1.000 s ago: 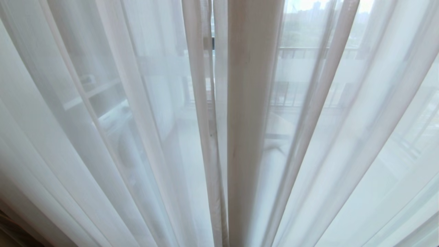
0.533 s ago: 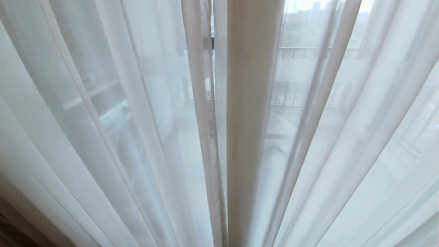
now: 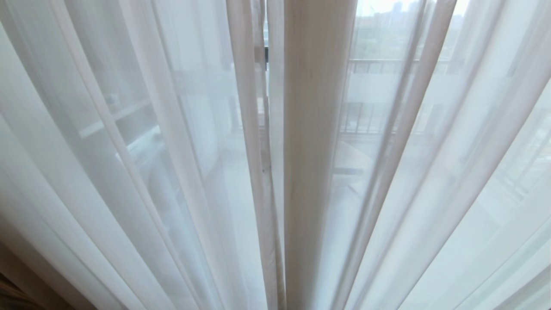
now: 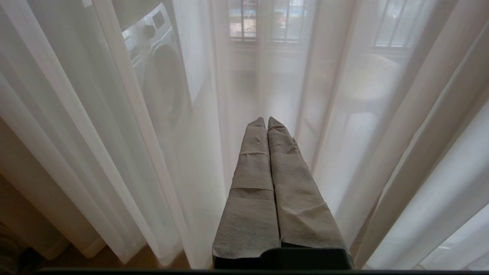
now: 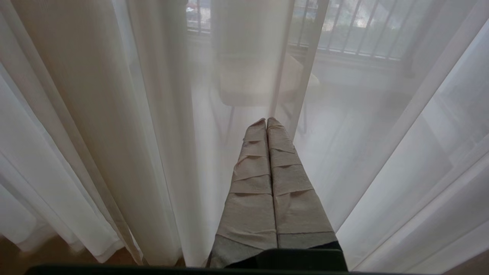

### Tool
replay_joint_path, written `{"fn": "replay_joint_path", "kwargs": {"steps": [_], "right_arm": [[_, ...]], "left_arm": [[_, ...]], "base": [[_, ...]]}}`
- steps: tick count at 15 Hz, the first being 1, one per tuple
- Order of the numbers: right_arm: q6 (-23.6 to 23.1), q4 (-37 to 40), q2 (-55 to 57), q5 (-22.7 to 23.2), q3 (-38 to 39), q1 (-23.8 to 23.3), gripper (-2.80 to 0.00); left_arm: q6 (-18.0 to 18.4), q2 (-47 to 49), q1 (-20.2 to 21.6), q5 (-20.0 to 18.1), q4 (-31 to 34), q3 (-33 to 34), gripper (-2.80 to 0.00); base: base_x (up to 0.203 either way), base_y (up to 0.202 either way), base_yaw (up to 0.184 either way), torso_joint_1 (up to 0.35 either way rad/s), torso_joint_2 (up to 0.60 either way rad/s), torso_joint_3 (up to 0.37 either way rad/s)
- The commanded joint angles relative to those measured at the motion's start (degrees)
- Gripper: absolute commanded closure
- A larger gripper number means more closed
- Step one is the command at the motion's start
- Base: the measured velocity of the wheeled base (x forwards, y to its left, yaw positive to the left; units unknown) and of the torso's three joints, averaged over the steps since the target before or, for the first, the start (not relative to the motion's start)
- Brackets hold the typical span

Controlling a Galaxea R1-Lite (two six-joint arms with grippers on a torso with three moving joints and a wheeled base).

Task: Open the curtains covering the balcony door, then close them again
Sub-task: Pull the outer curtains open on both sides

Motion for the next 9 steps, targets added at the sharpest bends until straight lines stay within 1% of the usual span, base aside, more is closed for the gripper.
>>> {"fn": "replay_joint_path", "kwargs": {"steps": [1, 9], "right_arm": [[-0.05, 0.06, 0.0, 0.05, 0.04, 0.0, 0.0], [-0.04, 0.0, 0.0, 0.05, -0.01, 0.0, 0.0]], "left_arm": [[0.01, -0.02, 0.02, 0.02, 0.01, 0.0, 0.0], [-0.08, -0.02, 0.02, 0.02, 0.01, 0.0, 0.0]], "base": [[0.0, 0.0, 0.0, 0.0, 0.0, 0.0], [0.0, 0.0, 0.0, 0.0, 0.0, 0.0]]}}
